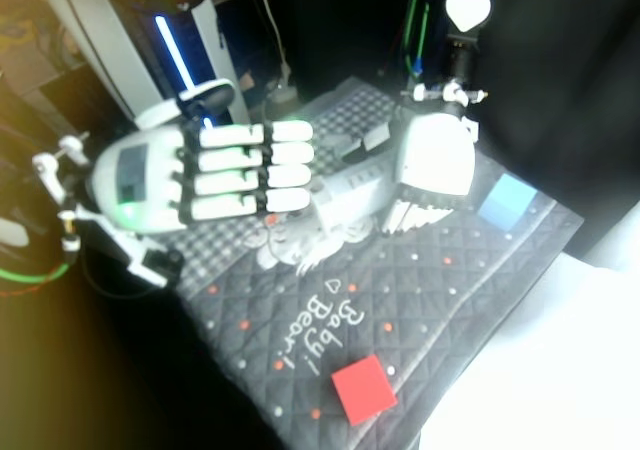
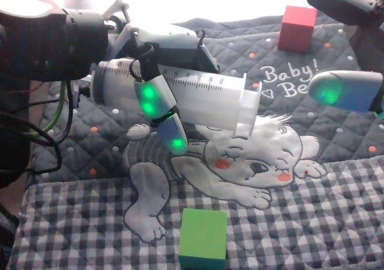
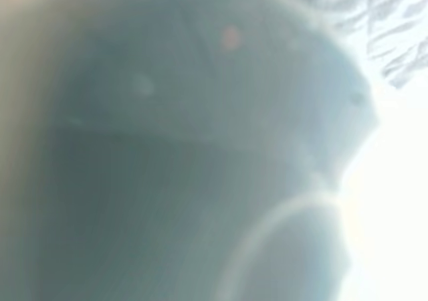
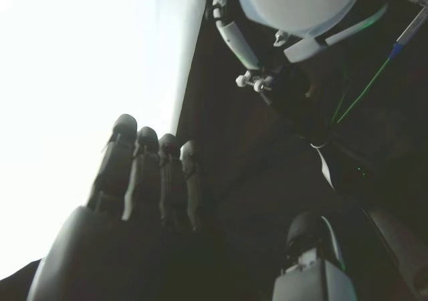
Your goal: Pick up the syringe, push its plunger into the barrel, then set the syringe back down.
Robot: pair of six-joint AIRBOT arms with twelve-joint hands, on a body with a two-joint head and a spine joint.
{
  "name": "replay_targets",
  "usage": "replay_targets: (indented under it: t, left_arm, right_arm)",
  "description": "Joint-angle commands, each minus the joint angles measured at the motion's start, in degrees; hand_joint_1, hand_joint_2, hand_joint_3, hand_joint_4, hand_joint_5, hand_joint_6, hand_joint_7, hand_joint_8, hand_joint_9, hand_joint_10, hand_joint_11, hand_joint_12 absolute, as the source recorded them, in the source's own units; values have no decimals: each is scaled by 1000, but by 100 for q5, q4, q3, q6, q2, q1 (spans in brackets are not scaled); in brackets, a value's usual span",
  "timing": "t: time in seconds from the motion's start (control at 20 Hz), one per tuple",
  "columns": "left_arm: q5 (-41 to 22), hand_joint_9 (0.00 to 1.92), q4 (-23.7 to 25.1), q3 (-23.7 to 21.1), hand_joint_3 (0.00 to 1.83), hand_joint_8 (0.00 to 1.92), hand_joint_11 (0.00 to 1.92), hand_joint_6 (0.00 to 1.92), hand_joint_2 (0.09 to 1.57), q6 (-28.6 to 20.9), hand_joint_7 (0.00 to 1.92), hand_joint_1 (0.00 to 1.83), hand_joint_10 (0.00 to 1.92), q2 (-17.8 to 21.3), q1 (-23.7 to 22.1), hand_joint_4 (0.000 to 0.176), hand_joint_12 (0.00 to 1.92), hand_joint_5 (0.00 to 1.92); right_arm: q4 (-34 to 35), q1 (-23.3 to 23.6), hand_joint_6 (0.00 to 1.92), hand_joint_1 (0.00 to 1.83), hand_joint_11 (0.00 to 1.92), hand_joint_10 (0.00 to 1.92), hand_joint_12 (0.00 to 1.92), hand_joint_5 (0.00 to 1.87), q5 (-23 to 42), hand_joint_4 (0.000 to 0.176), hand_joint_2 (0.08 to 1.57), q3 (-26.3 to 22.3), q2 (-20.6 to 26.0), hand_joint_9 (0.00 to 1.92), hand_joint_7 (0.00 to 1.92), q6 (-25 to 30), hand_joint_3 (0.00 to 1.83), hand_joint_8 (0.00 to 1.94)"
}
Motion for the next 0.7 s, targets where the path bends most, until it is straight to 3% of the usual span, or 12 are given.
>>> replay_targets:
  t: [0.0,0.05,0.1,0.15,0.2,0.25,0.3,0.4,0.6,0.65]
  left_arm:
    - [-81,1045,-272,5,914,1781,1086,1921,842,-64,757,1327,1921,-20,-67,119,1921,838]
    - [-83,795,-265,5,828,1747,737,1828,936,-65,677,1140,1921,-20,-67,58,1921,695]
    - [-87,658,-250,4,516,1593,522,1728,1078,-65,633,1108,1751,-20,-67,14,1790,666]
    - [-87,632,-223,-1,249,1443,442,1678,1186,-66,646,1121,1512,-20,-66,0,1610,676]
    - [-87,570,-202,-14,17,800,156,1499,1274,-67,582,979,637,-20,-55,12,1294,675]
    - [-87,570,-187,-19,17,800,156,1499,1274,-67,582,979,637,-20,-53,12,1294,675]
    - [-87,567,-152,-31,1,356,99,1410,1248,-67,630,947,326,-20,-49,88,1223,731]
    - [-91,613,-137,-43,1,55,104,1242,1184,-67,710,1006,84,-20,-38,68,1136,840]
    - [-95,538,-90,-60,0,3,2,1023,1117,-68,631,1068,5,-20,-28,45,1177,973]
    - [-95,514,-81,-63,0,2,0,976,1106,-68,611,1067,3,-20,-28,62,1138,992]
  right_arm:
    - [135,98,6,25,87,2,27,129,706,0,999,2,35,49,74,20,7,4]
    - [135,100,6,19,84,2,25,133,710,0,1017,3,35,49,75,20,12,4]
    - [136,103,1,3,82,0,22,115,712,0,1020,3,35,43,65,20,11,0]
    - [136,105,1,18,72,0,17,114,718,0,995,3,35,31,58,19,0,0]
    - [136,106,2,13,60,3,11,101,721,0,986,4,35,14,41,15,0,3]
    - [136,106,2,13,60,3,11,101,722,0,986,4,35,14,41,13,0,3]
    - [137,107,3,6,67,4,14,102,724,0,997,4,35,18,44,12,1,4]
    - [137,107,0,1,65,3,12,90,728,0,1000,4,35,15,37,10,2,0]
    - [137,107,2,8,57,1,8,93,740,0,1004,3,35,15,39,5,2,1]
    - [137,110,0,17,52,0,6,84,745,0,1016,3,35,9,31,4,7,0]
